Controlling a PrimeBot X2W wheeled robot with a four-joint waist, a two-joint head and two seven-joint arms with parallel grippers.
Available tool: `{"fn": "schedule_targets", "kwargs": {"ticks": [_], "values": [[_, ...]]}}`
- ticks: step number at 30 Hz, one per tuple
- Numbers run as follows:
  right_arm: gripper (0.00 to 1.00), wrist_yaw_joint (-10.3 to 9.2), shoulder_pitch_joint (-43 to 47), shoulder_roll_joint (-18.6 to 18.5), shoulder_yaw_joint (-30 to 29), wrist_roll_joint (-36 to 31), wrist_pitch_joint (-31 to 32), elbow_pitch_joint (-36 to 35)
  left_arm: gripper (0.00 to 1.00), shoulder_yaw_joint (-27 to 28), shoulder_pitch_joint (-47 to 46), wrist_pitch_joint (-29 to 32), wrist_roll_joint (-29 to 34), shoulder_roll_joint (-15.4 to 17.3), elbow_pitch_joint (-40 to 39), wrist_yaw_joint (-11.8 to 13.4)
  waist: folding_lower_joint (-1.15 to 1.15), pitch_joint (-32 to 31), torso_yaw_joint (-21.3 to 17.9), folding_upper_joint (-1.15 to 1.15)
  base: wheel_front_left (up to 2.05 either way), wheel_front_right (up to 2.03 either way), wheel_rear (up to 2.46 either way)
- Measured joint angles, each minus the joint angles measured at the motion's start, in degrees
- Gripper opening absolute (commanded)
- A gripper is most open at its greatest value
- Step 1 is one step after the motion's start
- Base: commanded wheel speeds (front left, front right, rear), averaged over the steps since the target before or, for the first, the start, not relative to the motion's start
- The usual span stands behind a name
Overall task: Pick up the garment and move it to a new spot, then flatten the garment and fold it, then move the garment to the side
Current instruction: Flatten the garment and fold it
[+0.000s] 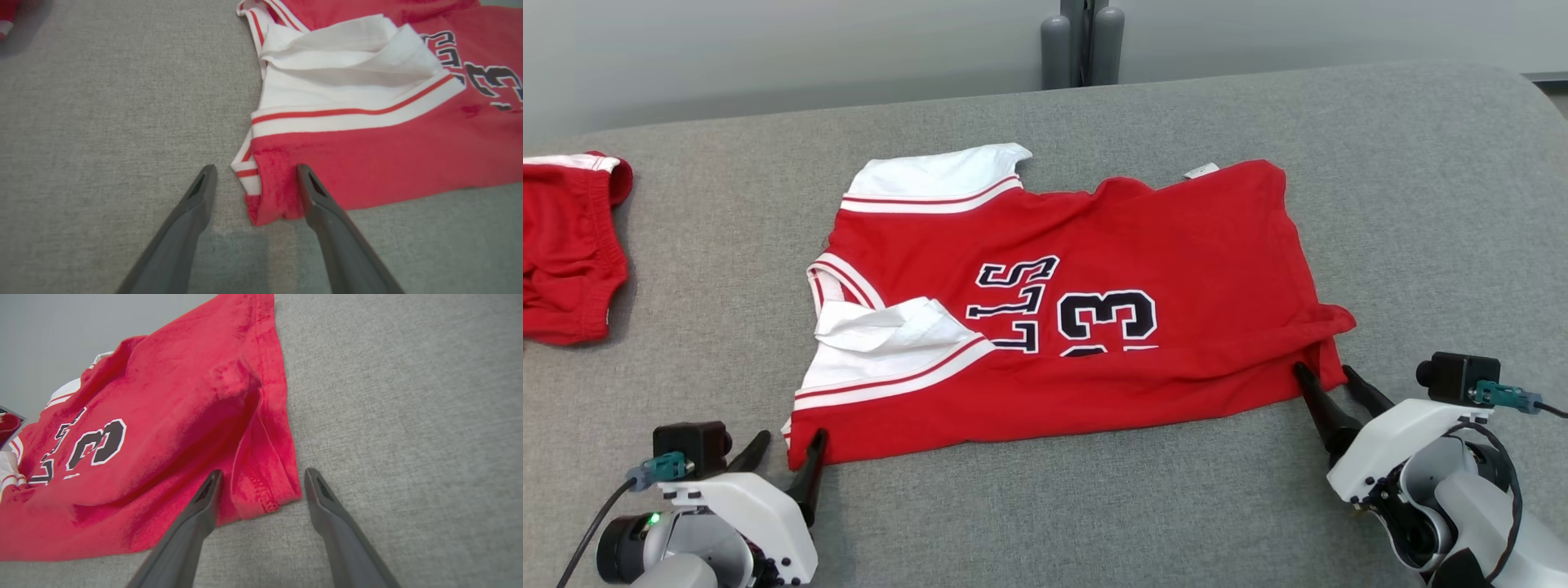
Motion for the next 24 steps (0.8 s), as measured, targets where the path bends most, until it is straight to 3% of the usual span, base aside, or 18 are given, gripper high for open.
{"fn": "schedule_targets", "kwargs": {"ticks": [6, 7, 8, 9, 11, 17, 24], "values": [[0.99, 0.00, -1.2, 0.4, 0.3, -0.3, 1.0, 1.0, 1.00, -0.6, -1.1, 2.6, -1.5, -0.9, 1.1, -1.5, 0.00, 0.7, 0.2, 0.00, 0.00, 0.00, 0.00], [0.70, 0.00, -1.3, 0.4, 0.4, -0.3, 1.1, 1.0, 1.00, -0.7, -1.4, 2.9, -1.6, -0.9, 1.3, -1.6, 0.00, 0.7, 0.2, 0.00, 0.00, 0.00, 0.00], [0.44, 0.00, -1.3, 0.5, 0.4, -0.3, 1.3, 1.0, 0.87, -0.7, -1.5, 3.1, -1.7, -0.9, 1.4, -1.5, 0.00, 0.7, 0.1, 0.00, 0.00, 0.00, 0.00], [0.44, 0.00, -1.4, 0.5, 0.5, -0.3, 1.5, 1.1, 0.87, -0.7, -1.5, 3.1, -1.8, -1.0, 1.5, -1.5, 0.00, 0.7, 0.1, 0.00, 0.00, 0.00, 0.00], [0.00, 0.00, -1.4, 0.6, 0.6, -0.3, 1.7, 1.1, 0.00, -0.6, -1.6, 3.0, -1.9, -0.9, 1.6, -1.5, 0.00, 0.7, 0.1, 0.00, 0.00, 0.00, 0.00], [0.00, 0.00, -1.1, 0.9, 1.0, 0.0, 2.1, 0.9, 0.00, -0.6, -1.6, 3.3, -2.0, -0.6, 1.1, -2.0, 0.00, -0.3, 0.2, 0.00, 0.00, 0.00, 0.00], [0.00, 0.00, 0.0, -1.2, 0.9, 1.9, 5.1, -2.9, 0.00, -0.5, -0.6, 5.6, -2.5, 2.2, -4.3, -0.4, 0.00, -2.0, 0.3, 0.00, 0.00, 0.00, 0.00]]}}
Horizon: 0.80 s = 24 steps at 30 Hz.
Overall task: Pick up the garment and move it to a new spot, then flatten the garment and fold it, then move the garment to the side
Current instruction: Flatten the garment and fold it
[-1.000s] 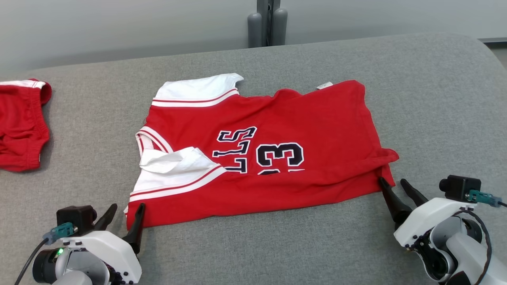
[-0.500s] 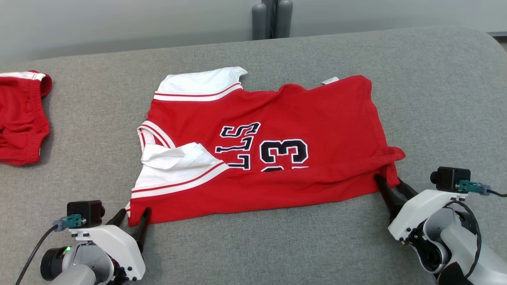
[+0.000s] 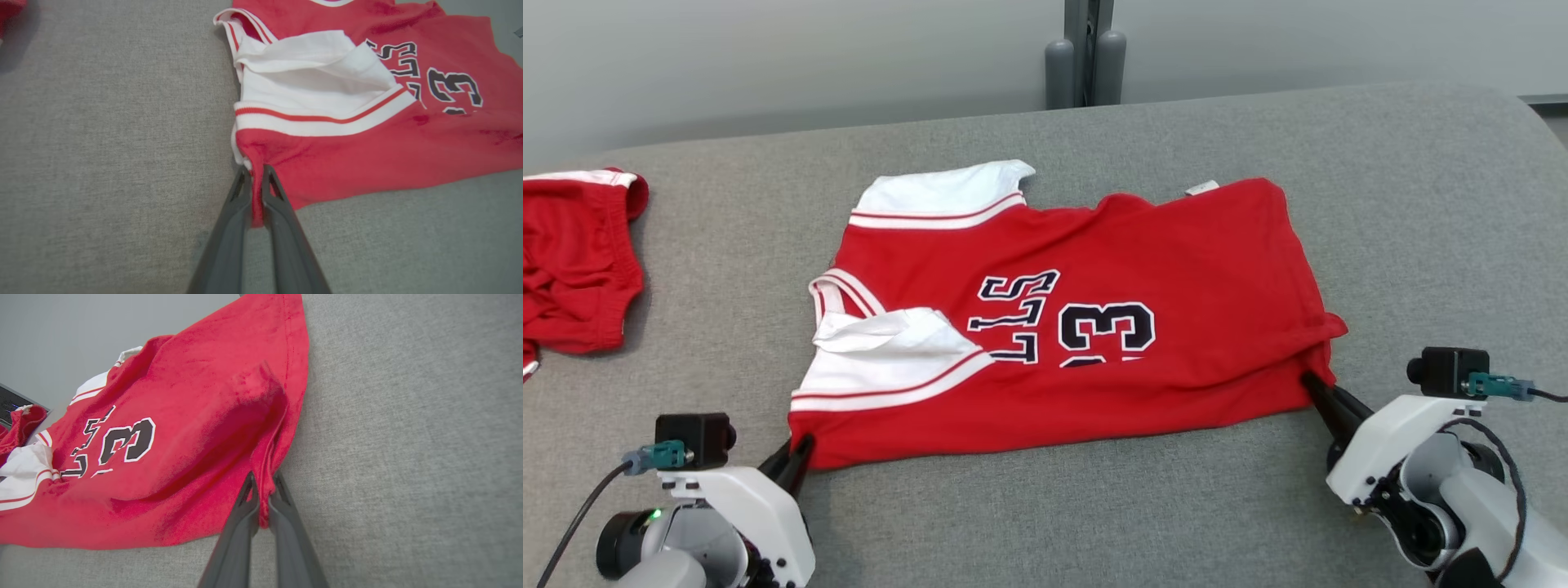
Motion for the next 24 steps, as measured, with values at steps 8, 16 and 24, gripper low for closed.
{"fn": "schedule_targets", "kwargs": {"ticks": [8, 16, 24], "values": [[0.00, 0.01, 5.0, -5.0, -1.8, 2.9, 7.9, -6.2, 0.00, -0.9, 4.5, 5.4, -0.7, 5.4, -10.9, 5.2, 0.00, -2.0, 0.2, 0.00, 0.00, 0.00, 0.00], [0.00, 0.01, 12.0, -7.4, -6.2, 2.5, 13.8, -11.7, 0.00, -2.7, 9.1, 10.5, -1.5, 10.4, -20.3, 9.4, 0.00, -2.9, 0.2, 0.00, 0.00, 0.00, 0.00], [0.00, 0.01, 20.2, -6.9, -13.8, -1.3, 19.4, -16.8, 0.00, -3.9, 11.9, 13.8, -2.7, 12.5, -25.2, 12.1, 0.00, -2.4, 0.3, 0.00, 0.00, 0.00, 0.00]]}}
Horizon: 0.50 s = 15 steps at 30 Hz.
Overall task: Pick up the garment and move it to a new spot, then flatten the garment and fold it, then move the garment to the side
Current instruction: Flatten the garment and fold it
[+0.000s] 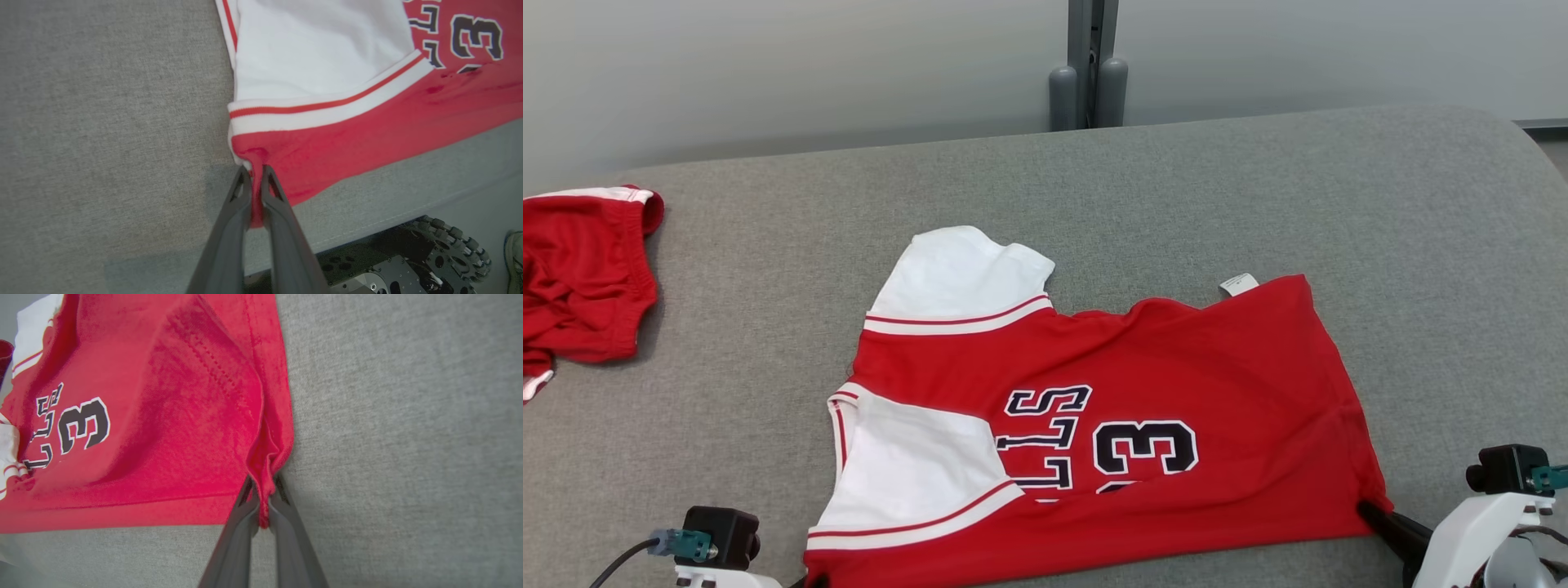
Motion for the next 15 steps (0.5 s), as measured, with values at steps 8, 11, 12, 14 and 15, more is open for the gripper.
{"fn": "schedule_targets", "kwargs": {"ticks": [8, 11, 12, 14, 15], "values": [[0.10, 0.01, 3.5, 4.0, -8.4, -7.5, 7.3, -4.6, 0.00, -0.6, 0.1, 1.8, -0.8, 0.6, -0.2, 0.0, 0.00, 1.1, -0.6, 0.00, 0.00, 0.00, 0.00], [1.00, 0.01, 5.4, 6.6, -12.8, -11.7, 10.2, -7.4, 1.00, -0.5, 0.1, 1.7, -0.8, 0.4, 0.4, -0.1, 0.00, 1.4, -0.6, 0.00, 0.00, 0.00, 0.00], [1.00, 0.01, 5.7, 7.4, -13.7, -12.5, 11.0, -8.3, 1.00, -0.5, 0.1, 1.6, -0.8, 0.4, 0.5, -0.1, 0.00, 1.4, -0.6, 0.00, 0.00, 0.00, 0.00], [1.00, 0.00, 6.3, 8.7, -15.6, -13.8, 12.5, -10.2, 1.00, -0.5, 0.1, 1.6, -0.6, 0.6, 0.6, -0.1, 0.00, 1.4, -0.6, 0.00, 0.00, 0.00, 0.00], [1.00, 0.00, 6.9, 9.2, -16.4, -14.6, 13.2, -11.3, 1.00, -0.5, 0.1, 1.6, -0.6, 0.7, 0.6, -0.1, 0.00, 1.4, -0.6, 0.00, 0.00, 0.00, 0.00]]}}
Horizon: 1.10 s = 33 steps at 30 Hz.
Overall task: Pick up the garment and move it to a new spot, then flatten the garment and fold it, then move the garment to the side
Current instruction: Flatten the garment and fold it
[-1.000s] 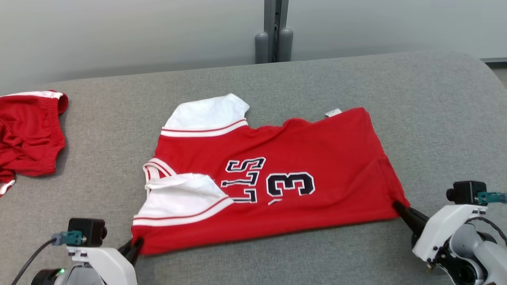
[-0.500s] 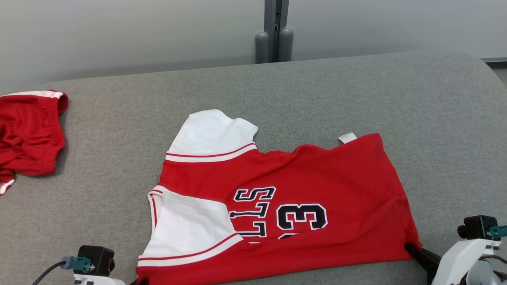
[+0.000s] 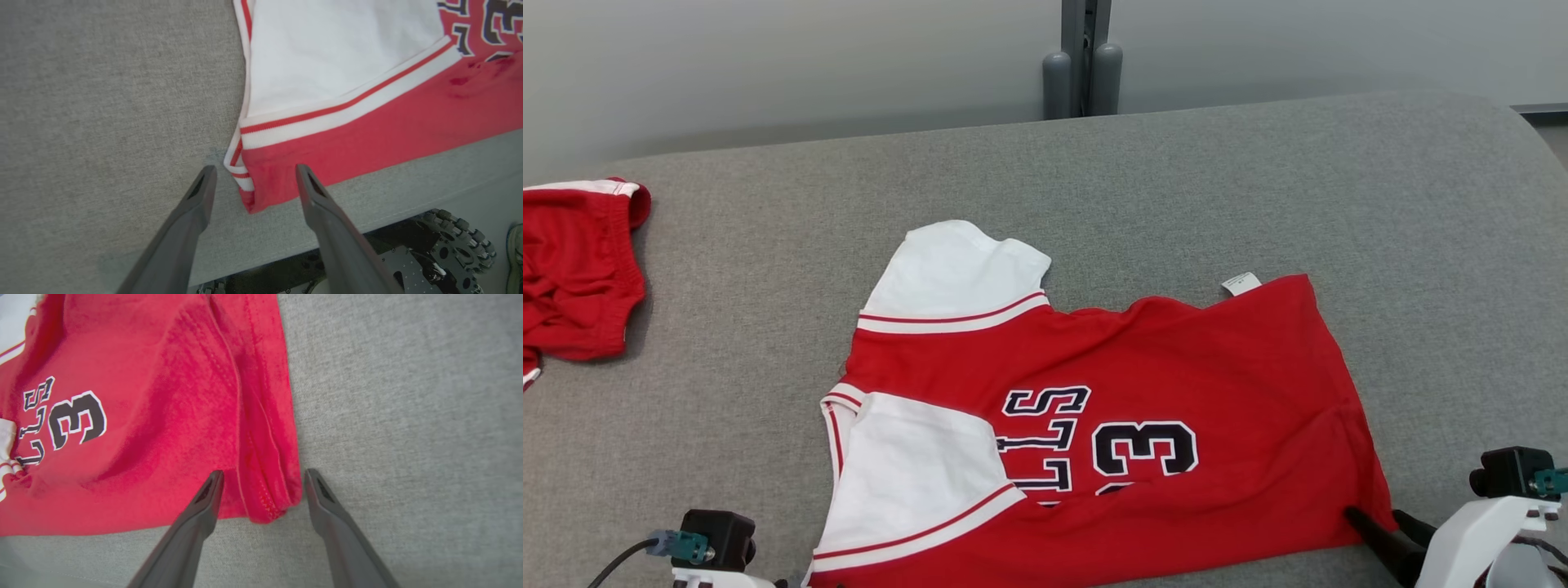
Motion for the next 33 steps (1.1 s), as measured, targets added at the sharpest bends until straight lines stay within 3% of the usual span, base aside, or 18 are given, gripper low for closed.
{"fn": "schedule_targets", "kwargs": {"ticks": [9, 14, 18, 24, 33], "values": [[1.00, -0.01, 2.0, 4.2, -5.0, -5.3, 4.1, -9.3, 1.00, 1.2, -1.8, -3.0, 2.4, 0.3, -0.9, -0.5, 0.00, -0.1, 0.0, 0.00, 0.00, 0.00, 0.00], [1.00, -0.01, -0.2, 5.0, -7.2, -7.4, 0.8, -13.6, 1.00, 3.1, -6.0, -6.7, 5.6, -0.2, -0.2, -1.1, 0.00, 0.5, 0.0, 0.00, 0.00, 0.00, 0.00], [1.00, -0.01, -3.9, 5.4, -8.0, -9.9, -3.6, -14.5, 1.00, 4.6, -9.9, -8.9, 7.1, -1.3, 1.5, -3.0, 0.00, 1.4, -0.3, 0.00, 0.00, 0.00, 0.00], [1.00, -0.01, -11.2, 6.1, -6.5, -11.4, -8.1, -10.0, 1.00, 5.3, -18.3, -8.2, 8.0, -2.7, 7.1, -8.7, 0.00, 3.7, -1.0, 0.00, 0.00, 0.00, 0.00], [1.00, -0.01, -23.5, 5.6, -3.8, -9.5, -13.2, 5.2, 1.00, 4.3, -31.5, -2.2, 8.3, -4.8, 18.6, -18.2, 0.00, 7.4, -3.2, 0.00, 0.00, 0.00, 0.00]]}}
